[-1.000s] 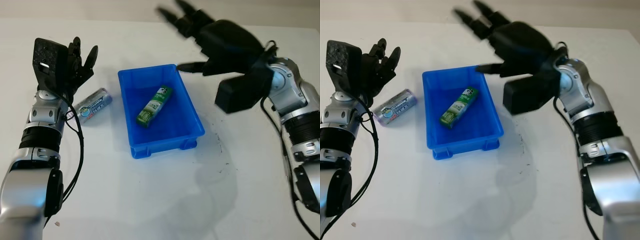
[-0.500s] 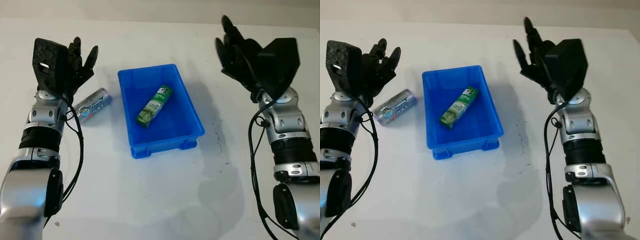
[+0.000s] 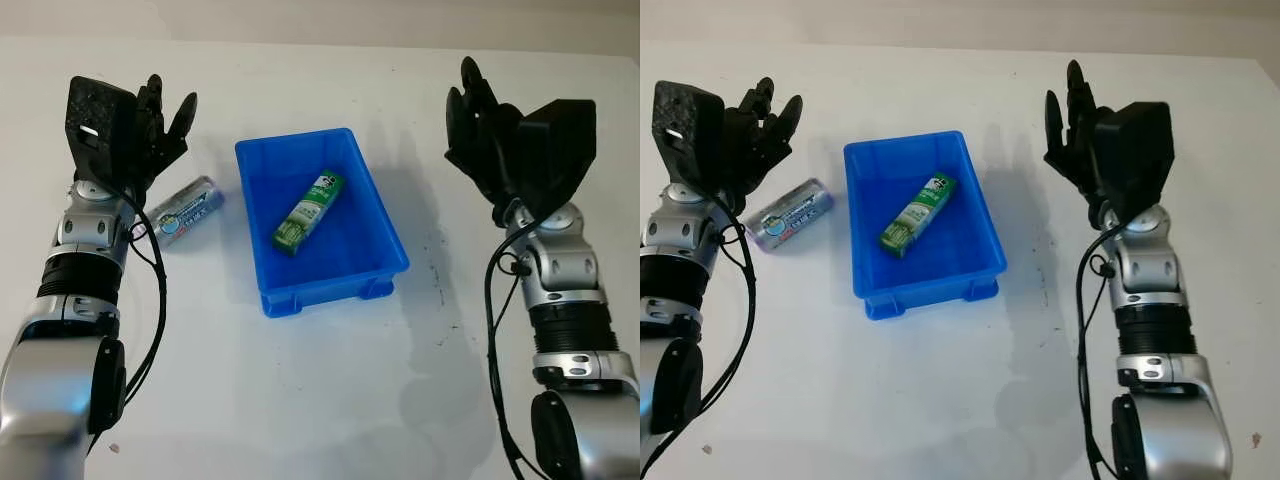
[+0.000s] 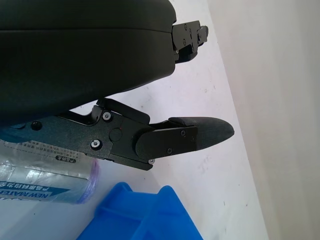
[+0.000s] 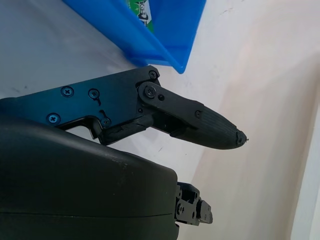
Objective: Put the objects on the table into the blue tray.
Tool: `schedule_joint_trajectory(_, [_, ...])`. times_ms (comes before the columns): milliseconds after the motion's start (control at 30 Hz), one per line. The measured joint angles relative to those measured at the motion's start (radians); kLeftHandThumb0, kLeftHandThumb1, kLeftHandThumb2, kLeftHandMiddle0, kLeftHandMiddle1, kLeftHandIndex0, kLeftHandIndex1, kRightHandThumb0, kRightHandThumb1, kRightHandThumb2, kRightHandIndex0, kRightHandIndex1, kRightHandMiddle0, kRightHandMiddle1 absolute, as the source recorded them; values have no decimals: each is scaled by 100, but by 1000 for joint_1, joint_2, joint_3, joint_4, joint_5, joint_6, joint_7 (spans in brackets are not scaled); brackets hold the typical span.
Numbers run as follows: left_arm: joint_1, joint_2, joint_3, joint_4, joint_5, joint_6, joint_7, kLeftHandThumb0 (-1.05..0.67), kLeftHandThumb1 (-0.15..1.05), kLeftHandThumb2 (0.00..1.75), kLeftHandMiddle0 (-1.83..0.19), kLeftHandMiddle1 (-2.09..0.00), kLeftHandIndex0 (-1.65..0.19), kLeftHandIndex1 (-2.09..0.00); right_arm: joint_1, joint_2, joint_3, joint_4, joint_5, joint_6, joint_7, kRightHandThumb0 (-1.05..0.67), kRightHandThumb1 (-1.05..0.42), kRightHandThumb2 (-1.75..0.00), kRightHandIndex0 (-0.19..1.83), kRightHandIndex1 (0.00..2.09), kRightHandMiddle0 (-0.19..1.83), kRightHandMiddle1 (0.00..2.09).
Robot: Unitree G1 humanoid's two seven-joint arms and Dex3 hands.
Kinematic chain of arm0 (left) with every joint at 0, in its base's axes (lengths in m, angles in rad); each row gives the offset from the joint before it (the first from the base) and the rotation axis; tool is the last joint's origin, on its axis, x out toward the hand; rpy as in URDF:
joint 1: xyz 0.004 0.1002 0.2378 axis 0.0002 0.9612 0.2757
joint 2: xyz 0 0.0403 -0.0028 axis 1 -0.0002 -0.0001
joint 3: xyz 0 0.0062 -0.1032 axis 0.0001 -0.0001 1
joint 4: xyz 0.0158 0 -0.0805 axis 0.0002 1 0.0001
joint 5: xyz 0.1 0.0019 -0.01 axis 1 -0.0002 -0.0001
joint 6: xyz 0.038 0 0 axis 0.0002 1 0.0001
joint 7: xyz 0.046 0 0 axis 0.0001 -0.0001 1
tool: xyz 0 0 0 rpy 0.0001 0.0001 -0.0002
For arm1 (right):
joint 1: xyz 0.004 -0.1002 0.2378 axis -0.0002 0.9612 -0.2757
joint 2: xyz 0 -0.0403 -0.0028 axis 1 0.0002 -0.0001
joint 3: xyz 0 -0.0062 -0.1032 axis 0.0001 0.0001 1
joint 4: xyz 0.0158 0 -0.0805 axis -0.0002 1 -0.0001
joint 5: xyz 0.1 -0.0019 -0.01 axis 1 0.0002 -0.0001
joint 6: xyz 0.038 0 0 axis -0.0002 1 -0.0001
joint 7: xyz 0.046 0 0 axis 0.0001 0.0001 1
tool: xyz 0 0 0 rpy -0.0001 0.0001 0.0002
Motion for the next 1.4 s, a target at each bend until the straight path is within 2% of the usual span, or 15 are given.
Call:
schedule_joint_trajectory(200, [4, 28, -43, -63, 67, 68, 8, -69, 105, 53, 12, -7, 12, -7, 0, 10, -1, -1, -1, -1, -5, -65, -105, -82, -19, 0, -19, 0])
schedule_joint_trajectory(533, [151, 200, -122, -544, 169, 276, -206, -72, 105, 41, -12, -13, -12, -17, 0, 15, 0, -14, -5, -1, 0, -65, -105, -80, -19, 0, -19, 0])
schedule_joint_trajectory(567, [157, 217, -123, -574, 181, 309, -218, -72, 105, 38, -18, -40, -19, -25, 0, 16, 0, -14, -5, -1, 0, -65, -105, -80, -19, 0, -19, 0])
schedule_joint_trajectory(600, [160, 231, -124, -603, 191, 348, -228, -73, 105, 34, -11, -89, -19, -43, -1, 17, 1, -14, -5, -1, 0, -65, -105, -80, -19, 0, -19, 0])
schedule_joint_trajectory(633, [162, 242, -124, -629, 198, 387, -237, -73, 105, 32, -8, -108, -12, -63, -1, 18, 2, -14, -5, -1, 0, -65, -105, -80, -19, 0, -19, 0])
schedule_joint_trajectory(700, [166, 269, -139, -676, 232, 459, -254, -76, 105, 31, 7, -114, 2, -87, -3, 22, 5, -13, -5, -1, 0, -64, -105, -81, -19, 0, -19, 0])
schedule_joint_trajectory(733, [169, 285, -154, -692, 253, 478, -263, -78, 105, 31, 14, -131, 8, -114, -5, 24, 7, -11, -5, -2, 0, -64, -105, -80, -19, 0, -19, 0])
schedule_joint_trajectory(833, [190, 329, -186, -732, 302, 492, -293, -82, 105, 28, 8, -183, -9, -173, -12, 30, 14, -4, -7, -2, -2, -65, -105, -79, -19, 0, -19, 0])
schedule_joint_trajectory(933, [208, 348, -190, -746, 309, 507, -321, -78, 105, 22, 2, -204, -23, -195, -18, 31, 17, 11, -9, -2, -7, -65, -105, -79, -19, 0, -19, 0])
schedule_joint_trajectory(1100, [206, 352, -204, -748, 318, 587, -366, -78, 105, 16, 18, -209, 13, -206, -35, 31, 20, 17, -9, -4, -5, -64, -105, -78, -19, 0, -19, 0])
schedule_joint_trajectory(1200, [205, 349, -201, -734, 287, 598, -388, -67, 105, 16, 19, -187, 18, -172, -37, 31, 20, 21, -9, -12, 3, -65, -105, -78, -19, 0, -19, 0])
schedule_joint_trajectory(1233, [201, 345, -205, -731, 287, 612, -389, -68, 105, 13, 19, -173, 19, -113, -37, 31, 19, 27, -8, -15, 5, -64, -105, -78, -19, 0, -19, 0])
schedule_joint_trajectory(1300, [187, 343, -231, -723, 305, 657, -389, -71, 105, 12, 19, -163, 19, -74, -37, 31, 18, 36, -5, -21, 10, -64, -105, -78, -19, 0, -19, 0])
schedule_joint_trajectory(1333, [179, 343, -250, -721, 318, 679, -392, -72, 105, 13, 19, -142, 17, -60, -37, 31, 17, 39, -4, -23, 12, -64, -105, -78, -19, 0, -19, 0])
schedule_joint_trajectory(1400, [161, 343, -293, -712, 343, 701, -407, -75, 105, 14, 15, -59, 19, -20, -37, 31, 15, 47, -1, -29, 13, -64, -105, -78, -19, 0, -19, 0])
